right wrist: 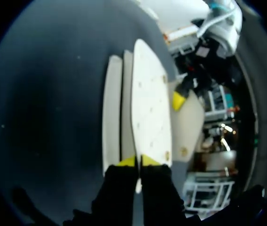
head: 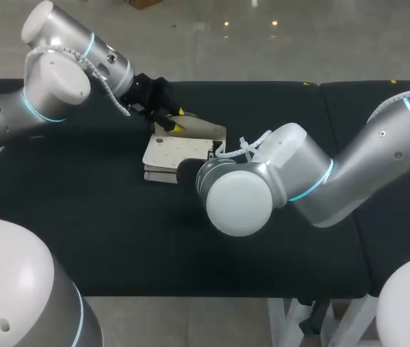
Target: Pick up the bag, open it, inspect its contents, close it, and place it on the opposite side
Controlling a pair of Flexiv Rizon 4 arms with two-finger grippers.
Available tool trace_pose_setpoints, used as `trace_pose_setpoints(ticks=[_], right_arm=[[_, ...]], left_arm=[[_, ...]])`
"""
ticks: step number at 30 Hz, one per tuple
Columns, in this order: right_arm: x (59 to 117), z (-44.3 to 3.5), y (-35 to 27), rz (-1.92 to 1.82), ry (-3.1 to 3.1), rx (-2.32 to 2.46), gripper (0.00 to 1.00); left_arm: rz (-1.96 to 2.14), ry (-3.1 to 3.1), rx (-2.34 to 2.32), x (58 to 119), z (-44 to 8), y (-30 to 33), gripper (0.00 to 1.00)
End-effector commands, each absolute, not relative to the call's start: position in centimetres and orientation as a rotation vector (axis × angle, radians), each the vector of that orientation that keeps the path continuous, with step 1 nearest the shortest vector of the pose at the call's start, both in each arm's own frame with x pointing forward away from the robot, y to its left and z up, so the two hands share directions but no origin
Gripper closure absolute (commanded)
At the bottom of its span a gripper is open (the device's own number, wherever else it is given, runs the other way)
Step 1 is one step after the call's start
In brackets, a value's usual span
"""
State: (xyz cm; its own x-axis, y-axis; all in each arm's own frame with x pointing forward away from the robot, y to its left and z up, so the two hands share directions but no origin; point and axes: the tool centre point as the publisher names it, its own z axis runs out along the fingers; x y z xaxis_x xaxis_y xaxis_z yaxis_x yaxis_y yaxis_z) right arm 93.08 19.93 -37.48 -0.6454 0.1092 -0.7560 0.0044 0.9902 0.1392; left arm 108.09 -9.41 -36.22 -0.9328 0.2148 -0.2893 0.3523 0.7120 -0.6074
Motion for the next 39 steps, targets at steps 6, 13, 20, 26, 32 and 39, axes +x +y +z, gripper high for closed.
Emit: trace_pose_setpoints(ticks=[6, 13, 20, 26, 32, 39], right_arm=[[93.0, -37.7, 20.0, 0.156, 2.263, 0.079, 1.00], [92.6, -37.1, 19.9, 0.155, 2.275, 0.094, 0.00], [91.2, -35.1, 19.6, 0.166, 2.259, 0.111, 0.00], [90.0, -32.8, 19.5, 0.144, 2.232, 0.110, 0.00], [89.2, -30.9, 19.8, 0.124, 2.206, 0.103, 0.60], [88.8, -29.4, 19.8, 0.116, 2.200, 0.118, 1.00]], left_arm=[[-1.047, 2.729, 0.460, 108.3, -36.4, -9.4, 1.00], [-1.065, 2.716, 0.468, 107.9, -35.7, -9.3, 1.00], [-1.073, 2.702, 0.447, 107.6, -34.4, -9.1, 1.00], [-1.065, 2.691, 0.405, 107.3, -32.2, -8.9, 1.00], [-1.063, 2.683, 0.410, 106.4, -30.4, -8.9, 1.00], [-1.063, 2.673, 0.416, 105.4, -28.5, -8.7, 1.00]])
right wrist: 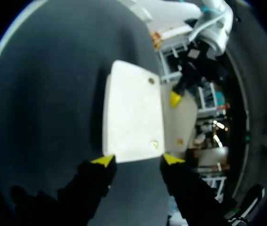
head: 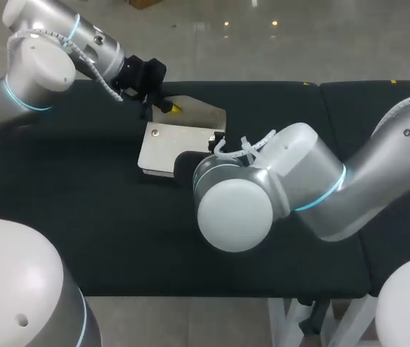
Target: Pick up the bag, open it, inspect its contents, close it, and place it on the opposite side
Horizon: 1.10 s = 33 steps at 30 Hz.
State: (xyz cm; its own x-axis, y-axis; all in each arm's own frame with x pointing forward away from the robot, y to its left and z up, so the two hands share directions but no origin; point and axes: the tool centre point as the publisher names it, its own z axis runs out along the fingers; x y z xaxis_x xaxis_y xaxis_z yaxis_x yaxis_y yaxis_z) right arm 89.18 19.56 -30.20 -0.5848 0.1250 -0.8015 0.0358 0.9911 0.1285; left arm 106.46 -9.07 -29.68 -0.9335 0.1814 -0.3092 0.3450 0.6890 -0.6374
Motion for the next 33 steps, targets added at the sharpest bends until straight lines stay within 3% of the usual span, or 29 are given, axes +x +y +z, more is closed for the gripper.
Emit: trace_pose_setpoints(ticks=[1, 9, 21, 33], right_arm=[[88.8, -29.2, 19.8, 0.118, 2.201, 0.120, 1.00], [90.0, -25.5, 19.3, 0.030, 2.291, 0.200, 1.00], [90.3, -25.7, 19.7, 0.054, 2.297, 0.189, 1.00], [93.0, -22.5, 20.4, 0.060, 2.280, 0.075, 1.00]], left_arm=[[-1.063, 2.673, 0.416, 105.2, -28.2, -8.7, 1.00], [-1.085, 2.691, 0.405, 104.7, -27.5, -8.3, 1.00], [-1.135, 2.676, 0.373, 104.6, -27.7, -8.1, 1.00], [-1.196, 2.598, 0.364, 104.3, -25.0, -7.0, 1.00]])
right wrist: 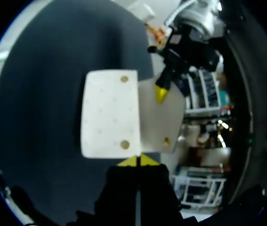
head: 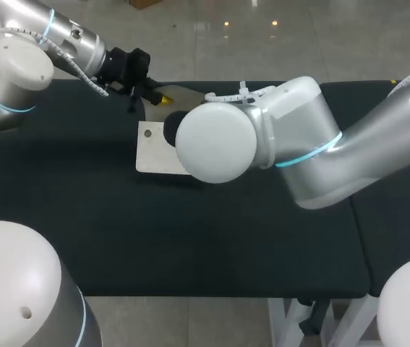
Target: Pick up the bag, open it, inspect its contents, close it, and place it on the opposite side
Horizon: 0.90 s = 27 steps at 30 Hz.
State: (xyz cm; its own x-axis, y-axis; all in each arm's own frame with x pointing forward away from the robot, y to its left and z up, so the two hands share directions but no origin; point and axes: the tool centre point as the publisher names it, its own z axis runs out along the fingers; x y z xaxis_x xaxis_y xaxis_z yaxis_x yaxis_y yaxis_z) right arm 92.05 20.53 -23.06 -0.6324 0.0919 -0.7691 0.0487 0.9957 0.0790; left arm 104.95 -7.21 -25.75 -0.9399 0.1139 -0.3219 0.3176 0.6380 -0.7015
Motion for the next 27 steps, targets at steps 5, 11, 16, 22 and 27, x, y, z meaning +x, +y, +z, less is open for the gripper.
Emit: trace_pose_setpoints(ticks=[5, 11, 16, 22, 27], right_arm=[[94.5, -22.2, 21.1, 0.085, 2.301, 0.036, 1.00], [96.4, -23.0, 22.0, 0.083, 2.330, -0.003, 1.00], [97.5, -23.9, 22.2, 0.074, 2.348, -0.023, 1.00], [99.1, -24.7, 22.2, 0.067, 2.346, -0.031, 1.00], [100.6, -25.3, 21.9, 0.060, 2.348, -0.027, 1.00]], left_arm=[[-1.209, 2.606, 0.349, 104.4, -24.2, -7.6, 1.00], [-1.165, 2.641, 0.289, 104.9, -23.2, -8.0, 1.00], [-1.150, 2.653, 0.290, 105.0, -22.7, -8.2, 1.00], [-1.149, 2.658, 0.296, 104.9, -22.5, -8.1, 1.00], [-1.143, 2.664, 0.297, 104.7, -22.5, -8.1, 1.00]])
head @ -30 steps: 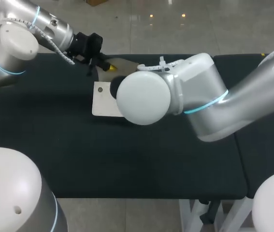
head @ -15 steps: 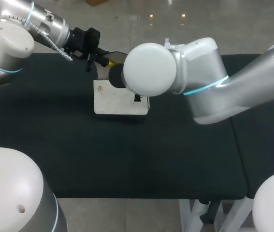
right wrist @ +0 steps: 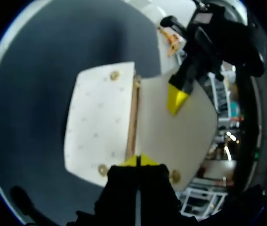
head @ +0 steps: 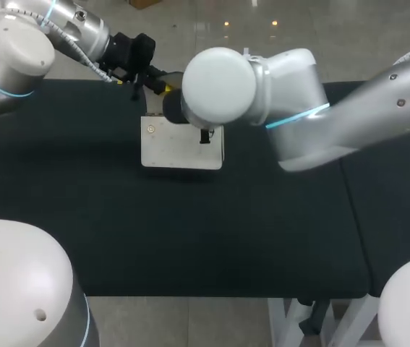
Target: Pick up the bag, open it, inspect its contents, close it, and place it on the opposite side
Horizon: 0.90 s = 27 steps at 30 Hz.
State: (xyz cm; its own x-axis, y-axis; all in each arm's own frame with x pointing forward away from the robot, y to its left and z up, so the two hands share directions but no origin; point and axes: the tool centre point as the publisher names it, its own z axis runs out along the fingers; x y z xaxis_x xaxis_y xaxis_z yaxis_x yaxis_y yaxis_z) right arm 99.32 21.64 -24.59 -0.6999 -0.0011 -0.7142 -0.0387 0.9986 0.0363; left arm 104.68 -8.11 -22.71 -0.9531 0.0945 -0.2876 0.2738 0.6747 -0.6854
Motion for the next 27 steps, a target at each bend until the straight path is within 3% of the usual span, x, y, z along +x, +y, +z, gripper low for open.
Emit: trace_pose_setpoints(ticks=[1, 27], right_arm=[[100.8, -25.4, 21.9, 0.053, 2.349, -0.026, 1.00], [100.5, -28.5, 21.2, 0.046, 2.438, 0.044, 1.00]], left_arm=[[-1.142, 2.664, 0.296, 104.6, -22.5, -8.0, 1.00], [-1.193, 2.638, 0.185, 104.2, -23.3, -7.8, 1.00]])
